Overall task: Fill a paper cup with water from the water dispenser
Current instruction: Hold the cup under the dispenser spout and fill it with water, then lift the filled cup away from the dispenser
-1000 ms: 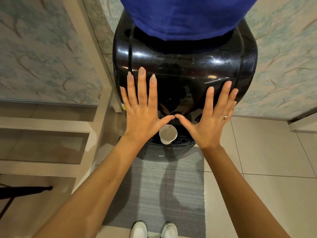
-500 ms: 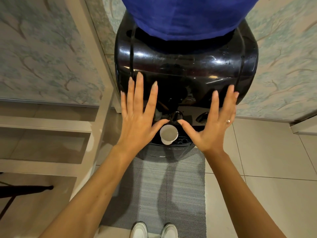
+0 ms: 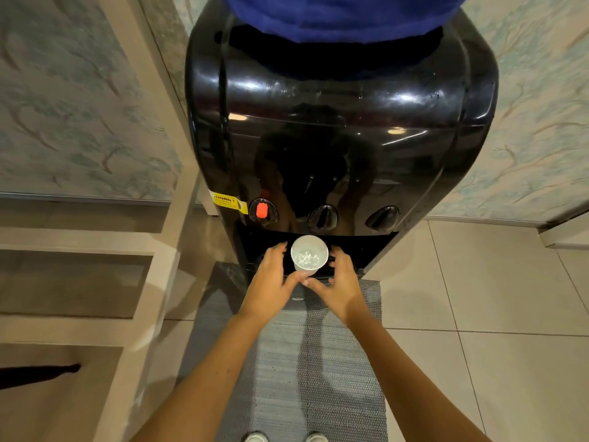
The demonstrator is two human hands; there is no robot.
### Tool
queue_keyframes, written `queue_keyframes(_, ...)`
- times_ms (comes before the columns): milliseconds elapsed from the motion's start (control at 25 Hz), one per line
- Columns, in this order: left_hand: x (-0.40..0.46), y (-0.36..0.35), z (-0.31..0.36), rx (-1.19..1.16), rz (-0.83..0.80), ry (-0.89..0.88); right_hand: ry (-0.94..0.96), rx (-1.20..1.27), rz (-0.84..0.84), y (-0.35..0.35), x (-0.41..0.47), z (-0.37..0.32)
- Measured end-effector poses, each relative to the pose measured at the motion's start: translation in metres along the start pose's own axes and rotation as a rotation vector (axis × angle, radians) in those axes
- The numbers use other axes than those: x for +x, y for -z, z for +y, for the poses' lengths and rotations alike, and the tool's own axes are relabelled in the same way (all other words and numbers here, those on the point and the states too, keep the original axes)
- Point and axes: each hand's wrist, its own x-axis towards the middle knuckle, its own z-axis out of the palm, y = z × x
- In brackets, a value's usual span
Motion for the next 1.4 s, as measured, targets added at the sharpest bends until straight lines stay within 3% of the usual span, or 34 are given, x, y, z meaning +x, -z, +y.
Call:
queue_keyframes(120,0.014,-0.007,-0.008,-0.079,-0.082,0.000,0.016,0.038,-0.046,-0.003,0.016,0.001)
queue_keyframes(400,0.005,-0.003,-0.004,-0.106,-0.019,0.001,0.047,0.130,-0.045,-0.004,0.007,-0.006)
queue_keyframes(680,-0.035,0.043,0.035,-0.078,-0.040,-0.070,0.125,0.146,-0.045,0.022,-0.042,-0.057)
queue_keyframes(1000,-0.080,0.136,0.138,-0.028,-0.033,-0.202,0.266,0.096,0.037,0.083,-0.100,-0.171)
queue_keyframes(1400,-0.112,0.276,0.320,-0.075,0.016,-0.359,0.524,0.069,0.136,0.195,-0.133,-0.354)
